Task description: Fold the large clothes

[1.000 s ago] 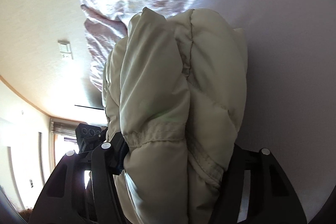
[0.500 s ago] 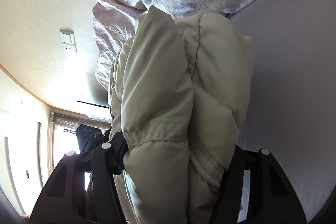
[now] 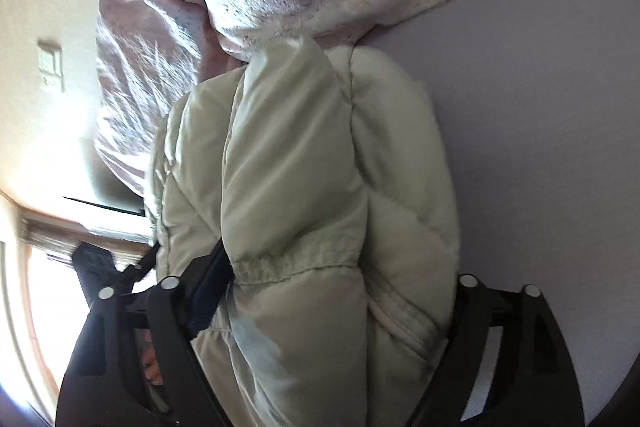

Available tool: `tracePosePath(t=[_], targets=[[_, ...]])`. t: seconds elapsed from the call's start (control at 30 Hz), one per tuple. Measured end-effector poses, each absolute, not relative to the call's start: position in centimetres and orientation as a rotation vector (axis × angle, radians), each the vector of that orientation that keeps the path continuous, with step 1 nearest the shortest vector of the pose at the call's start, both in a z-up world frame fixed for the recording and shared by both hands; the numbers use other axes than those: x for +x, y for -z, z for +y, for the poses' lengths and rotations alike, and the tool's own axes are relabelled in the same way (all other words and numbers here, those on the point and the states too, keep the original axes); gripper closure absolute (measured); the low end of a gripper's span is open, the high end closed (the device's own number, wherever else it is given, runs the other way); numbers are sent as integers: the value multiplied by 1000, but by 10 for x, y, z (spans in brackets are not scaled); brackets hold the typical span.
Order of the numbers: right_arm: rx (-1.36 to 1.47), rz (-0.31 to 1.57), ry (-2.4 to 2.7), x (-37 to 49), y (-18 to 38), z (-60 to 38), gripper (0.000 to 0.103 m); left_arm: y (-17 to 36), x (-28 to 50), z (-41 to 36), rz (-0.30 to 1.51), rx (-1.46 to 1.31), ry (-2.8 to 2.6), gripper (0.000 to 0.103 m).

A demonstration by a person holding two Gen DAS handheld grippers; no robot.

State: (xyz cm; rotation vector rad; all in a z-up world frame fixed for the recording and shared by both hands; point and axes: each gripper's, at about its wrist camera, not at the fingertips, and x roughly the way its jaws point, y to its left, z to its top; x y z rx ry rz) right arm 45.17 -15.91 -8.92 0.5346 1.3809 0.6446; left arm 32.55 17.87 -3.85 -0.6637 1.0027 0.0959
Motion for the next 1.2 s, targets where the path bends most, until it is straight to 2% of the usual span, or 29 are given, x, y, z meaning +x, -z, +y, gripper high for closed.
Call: tracePosePath(t=[0.13,0.37,0.43,0.53,0.7,1.2], targets=[[411,1305,-554,457,61,-168,10,26,317,182,981,-585,-165,8],[190,1135,-442,451,17,-168,10,-11,307,165,867,-446,-235,5],[128,1055,-444,440,2,-157,10,-19,307,149,849,-385,-232,4],[27,986,-482,426,-7,-137,20,-22,311,122,838,-303,-220,4],[-60,993,-533,416,3,-100,35,-11,318,95,870,-226,-199,4],[-35,1105,-500,415,48,-89,34,23,332,95,929,-147,-209,2]])
